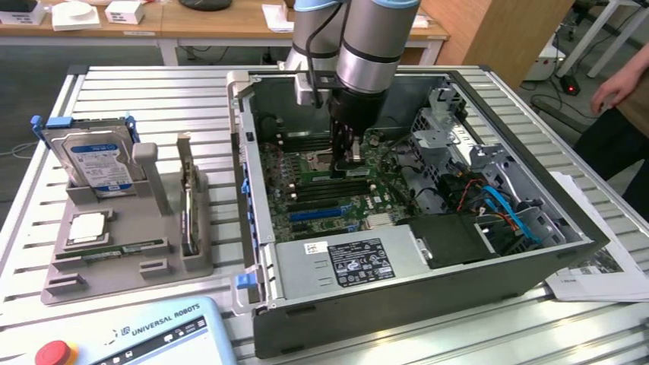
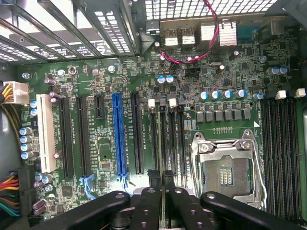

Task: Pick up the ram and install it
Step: 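Insert the ram into the slot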

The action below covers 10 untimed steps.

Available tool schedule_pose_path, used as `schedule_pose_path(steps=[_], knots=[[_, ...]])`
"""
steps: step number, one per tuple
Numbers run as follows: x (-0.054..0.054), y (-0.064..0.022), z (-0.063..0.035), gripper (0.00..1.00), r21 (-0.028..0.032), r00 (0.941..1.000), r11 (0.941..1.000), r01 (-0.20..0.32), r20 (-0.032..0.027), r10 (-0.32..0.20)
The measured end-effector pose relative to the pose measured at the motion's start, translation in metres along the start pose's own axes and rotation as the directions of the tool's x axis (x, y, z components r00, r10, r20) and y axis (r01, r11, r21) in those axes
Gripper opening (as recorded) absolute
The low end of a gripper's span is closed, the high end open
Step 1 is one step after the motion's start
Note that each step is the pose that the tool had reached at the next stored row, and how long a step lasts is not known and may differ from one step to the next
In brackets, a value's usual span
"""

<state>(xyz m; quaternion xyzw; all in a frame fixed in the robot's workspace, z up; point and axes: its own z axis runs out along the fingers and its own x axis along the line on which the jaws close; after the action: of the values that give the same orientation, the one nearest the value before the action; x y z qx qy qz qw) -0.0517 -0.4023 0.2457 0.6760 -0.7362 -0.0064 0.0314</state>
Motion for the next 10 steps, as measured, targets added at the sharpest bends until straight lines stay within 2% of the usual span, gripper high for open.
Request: schedule_pose_path(steps=[10], knots=[[0.0000,0.0000,0.0000,0.13,0.0007,0.9998,0.9998,0.020,-0.0010,-0.020]])
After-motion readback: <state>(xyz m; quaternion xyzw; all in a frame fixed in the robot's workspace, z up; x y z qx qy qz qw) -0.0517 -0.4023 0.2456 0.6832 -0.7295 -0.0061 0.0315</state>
